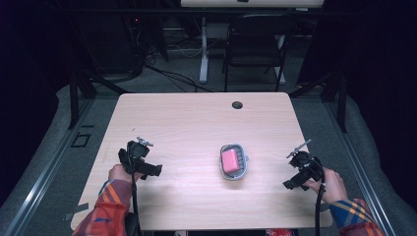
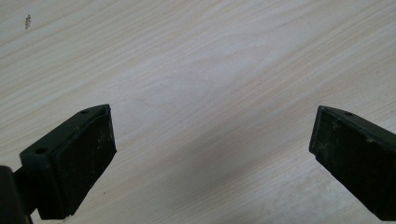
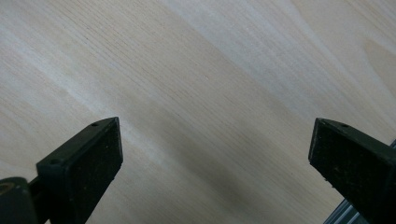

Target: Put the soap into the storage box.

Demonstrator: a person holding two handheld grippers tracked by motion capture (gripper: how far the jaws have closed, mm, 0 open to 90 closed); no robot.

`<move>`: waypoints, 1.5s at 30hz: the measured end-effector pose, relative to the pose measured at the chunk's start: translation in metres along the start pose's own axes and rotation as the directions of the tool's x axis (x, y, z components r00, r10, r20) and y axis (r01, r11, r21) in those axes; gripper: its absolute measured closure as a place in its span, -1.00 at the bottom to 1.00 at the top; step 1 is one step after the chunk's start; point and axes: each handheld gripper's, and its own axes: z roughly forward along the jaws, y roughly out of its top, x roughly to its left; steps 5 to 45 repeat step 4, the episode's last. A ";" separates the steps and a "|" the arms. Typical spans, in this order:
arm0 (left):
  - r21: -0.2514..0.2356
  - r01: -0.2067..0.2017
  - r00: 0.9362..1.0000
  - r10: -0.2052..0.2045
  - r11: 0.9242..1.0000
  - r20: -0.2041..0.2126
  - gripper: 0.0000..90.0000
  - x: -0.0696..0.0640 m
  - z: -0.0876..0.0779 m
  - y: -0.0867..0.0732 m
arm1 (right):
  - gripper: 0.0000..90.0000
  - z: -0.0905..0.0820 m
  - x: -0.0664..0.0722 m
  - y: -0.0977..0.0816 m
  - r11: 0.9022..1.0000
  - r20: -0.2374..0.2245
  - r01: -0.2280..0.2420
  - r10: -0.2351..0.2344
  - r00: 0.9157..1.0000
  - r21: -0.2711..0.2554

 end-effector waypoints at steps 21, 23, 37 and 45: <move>-0.005 0.003 1.000 -0.003 1.000 0.000 -0.99 -0.001 0.001 0.000 | -0.95 0.002 0.002 -0.001 1.000 -0.009 -0.018 0.018 1.000 -0.002; -0.005 0.003 1.000 -0.003 1.000 0.000 -0.99 -0.001 0.001 0.000 | -0.95 0.002 0.002 -0.001 1.000 -0.009 -0.018 0.018 1.000 -0.002; -0.005 0.003 1.000 -0.003 1.000 0.000 -0.99 -0.001 0.001 0.000 | -0.95 0.002 0.002 -0.001 1.000 -0.009 -0.018 0.018 1.000 -0.002; -0.005 0.003 1.000 -0.003 1.000 0.000 -0.99 -0.001 0.001 0.000 | -0.95 0.002 0.002 -0.001 1.000 -0.009 -0.018 0.018 1.000 -0.002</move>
